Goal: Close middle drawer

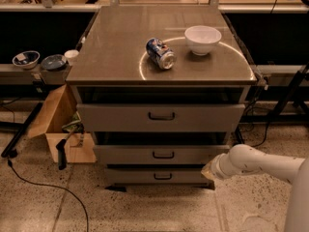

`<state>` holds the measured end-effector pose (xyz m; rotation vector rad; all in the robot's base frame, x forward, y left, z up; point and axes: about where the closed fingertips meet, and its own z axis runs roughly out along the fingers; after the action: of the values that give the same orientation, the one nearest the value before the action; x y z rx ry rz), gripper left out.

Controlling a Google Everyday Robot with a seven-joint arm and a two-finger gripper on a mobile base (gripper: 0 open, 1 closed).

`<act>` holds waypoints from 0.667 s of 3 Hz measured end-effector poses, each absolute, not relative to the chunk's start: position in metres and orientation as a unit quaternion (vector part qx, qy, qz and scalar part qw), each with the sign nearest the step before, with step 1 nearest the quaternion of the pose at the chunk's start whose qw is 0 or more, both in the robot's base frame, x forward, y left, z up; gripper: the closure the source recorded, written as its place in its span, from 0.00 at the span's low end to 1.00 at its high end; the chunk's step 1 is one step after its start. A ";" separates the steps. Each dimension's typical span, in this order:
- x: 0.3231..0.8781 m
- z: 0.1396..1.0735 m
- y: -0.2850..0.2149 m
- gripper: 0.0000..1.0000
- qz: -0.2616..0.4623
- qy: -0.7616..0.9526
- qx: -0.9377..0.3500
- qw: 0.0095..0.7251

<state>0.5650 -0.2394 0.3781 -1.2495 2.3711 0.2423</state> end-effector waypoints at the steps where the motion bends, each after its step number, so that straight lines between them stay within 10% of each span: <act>1: 0.566 0.376 -0.241 0.82 0.091 0.865 -0.441 0.222; 2: 0.581 0.376 -0.242 0.60 0.086 0.866 -0.439 0.224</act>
Offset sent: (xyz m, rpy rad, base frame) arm 0.0391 -0.0067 0.0026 -0.0094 -0.0168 -0.0408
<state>0.5809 -0.2417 0.3760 -1.2128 2.3888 0.2374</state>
